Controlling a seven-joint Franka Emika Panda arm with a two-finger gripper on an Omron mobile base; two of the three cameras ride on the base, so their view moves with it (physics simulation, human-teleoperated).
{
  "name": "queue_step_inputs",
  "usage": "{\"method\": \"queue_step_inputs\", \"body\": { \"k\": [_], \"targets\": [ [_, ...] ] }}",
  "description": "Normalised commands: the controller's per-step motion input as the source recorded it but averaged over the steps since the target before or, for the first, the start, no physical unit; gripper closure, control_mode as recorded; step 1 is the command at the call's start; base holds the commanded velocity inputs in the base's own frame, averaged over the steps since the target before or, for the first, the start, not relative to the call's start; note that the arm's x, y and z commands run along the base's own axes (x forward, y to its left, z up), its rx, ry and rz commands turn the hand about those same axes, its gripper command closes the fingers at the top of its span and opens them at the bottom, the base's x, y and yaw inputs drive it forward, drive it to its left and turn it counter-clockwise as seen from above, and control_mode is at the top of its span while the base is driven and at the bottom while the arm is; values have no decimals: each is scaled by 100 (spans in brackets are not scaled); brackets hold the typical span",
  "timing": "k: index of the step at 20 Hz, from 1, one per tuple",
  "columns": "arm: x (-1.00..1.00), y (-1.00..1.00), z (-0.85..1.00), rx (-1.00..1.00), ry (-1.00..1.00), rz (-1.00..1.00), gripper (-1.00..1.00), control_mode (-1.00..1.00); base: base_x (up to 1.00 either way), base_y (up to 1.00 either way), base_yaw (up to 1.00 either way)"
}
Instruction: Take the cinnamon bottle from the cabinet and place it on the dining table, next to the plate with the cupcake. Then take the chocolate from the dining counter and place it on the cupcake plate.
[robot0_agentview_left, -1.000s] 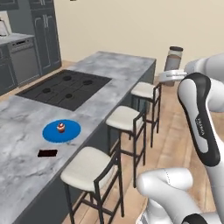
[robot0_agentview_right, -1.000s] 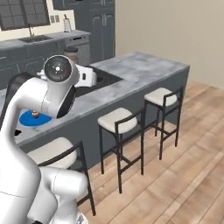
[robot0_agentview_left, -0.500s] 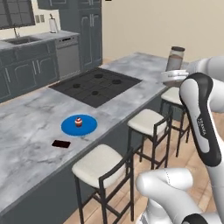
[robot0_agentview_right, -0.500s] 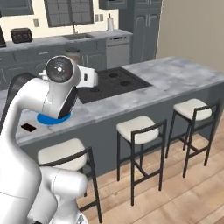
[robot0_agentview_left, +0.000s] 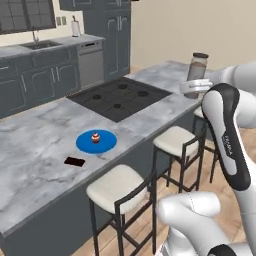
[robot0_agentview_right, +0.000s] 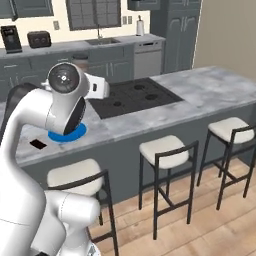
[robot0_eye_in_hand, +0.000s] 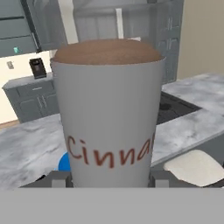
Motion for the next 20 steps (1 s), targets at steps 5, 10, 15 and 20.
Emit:
{"method": "queue_step_inputs", "body": {
  "k": [5,10,15,20],
  "targets": [
    [0,0,0,0,0,0,100,100,4,-29,67],
    [0,0,0,0,0,0,100,100,11,-33,53],
    [0,0,0,0,0,0,100,100,19,-47,28],
    [0,0,0,0,0,0,100,100,7,-64,12]
  ]
}}
